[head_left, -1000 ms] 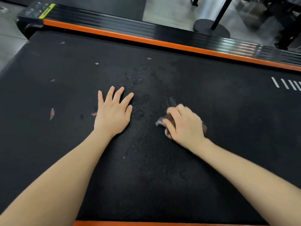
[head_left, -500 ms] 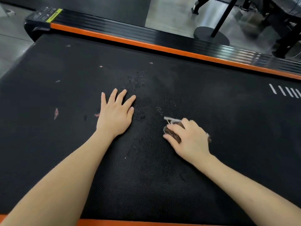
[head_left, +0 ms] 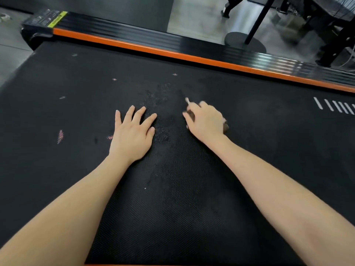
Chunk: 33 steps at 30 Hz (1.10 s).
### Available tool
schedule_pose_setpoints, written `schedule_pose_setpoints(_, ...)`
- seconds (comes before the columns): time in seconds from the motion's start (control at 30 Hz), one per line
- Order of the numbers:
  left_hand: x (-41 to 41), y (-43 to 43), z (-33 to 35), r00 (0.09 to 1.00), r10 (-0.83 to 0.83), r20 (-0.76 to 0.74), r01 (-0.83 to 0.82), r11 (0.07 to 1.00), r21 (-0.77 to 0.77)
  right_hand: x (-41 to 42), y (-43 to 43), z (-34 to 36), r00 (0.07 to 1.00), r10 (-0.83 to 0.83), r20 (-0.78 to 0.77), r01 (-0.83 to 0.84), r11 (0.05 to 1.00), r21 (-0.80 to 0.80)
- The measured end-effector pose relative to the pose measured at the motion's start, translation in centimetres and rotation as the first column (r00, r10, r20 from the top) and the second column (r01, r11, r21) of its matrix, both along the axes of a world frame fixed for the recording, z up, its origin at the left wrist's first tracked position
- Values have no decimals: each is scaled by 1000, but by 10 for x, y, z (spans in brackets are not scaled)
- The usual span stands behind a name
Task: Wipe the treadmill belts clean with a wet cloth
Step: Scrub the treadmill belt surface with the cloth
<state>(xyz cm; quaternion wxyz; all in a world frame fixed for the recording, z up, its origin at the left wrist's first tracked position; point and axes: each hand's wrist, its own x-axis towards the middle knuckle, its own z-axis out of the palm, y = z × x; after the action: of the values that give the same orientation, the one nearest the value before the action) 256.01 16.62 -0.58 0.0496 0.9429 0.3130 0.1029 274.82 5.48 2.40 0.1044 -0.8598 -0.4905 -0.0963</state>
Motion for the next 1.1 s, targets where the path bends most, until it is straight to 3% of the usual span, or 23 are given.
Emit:
schedule_pose_setpoints(0.23,0,-3,3,999,6,-34,-6,1000,0,-34,-219,11,992,-120,-23,119,992,-42)
schedule_pose_setpoints(0.37,2,-4,8,999,19,-40,-21,999,-35,-59,-216,14,917,-388,-97,378,920,-105)
schedule_pose_setpoints(0.43,1,-3,8,999,19,-40,-21,999,-43,-107,-178,8,944,-305,-126,291,949,-118)
schedule_pose_setpoints(0.5,-2,-3,9,999,9,-51,-12,999,-50,-159,-148,6,977,-118,-178,107,992,-71)
schedule_pose_setpoints(0.6,-7,-3,9,998,-19,-64,17,999,-39,-170,-161,7,987,83,-140,-95,992,-79)
schedule_pose_setpoints(0.8,-7,-2,7,999,-23,-36,22,999,-31,-93,-279,15,932,-322,-166,298,942,-152)
schedule_pose_setpoints(0.97,-6,-3,8,999,-13,-37,11,999,-53,-117,-235,14,981,-144,-133,133,988,-84)
schedule_pose_setpoints(1.1,-6,-1,12,999,-1,-51,-2,998,-64,-179,-158,8,959,219,-179,-218,976,26)
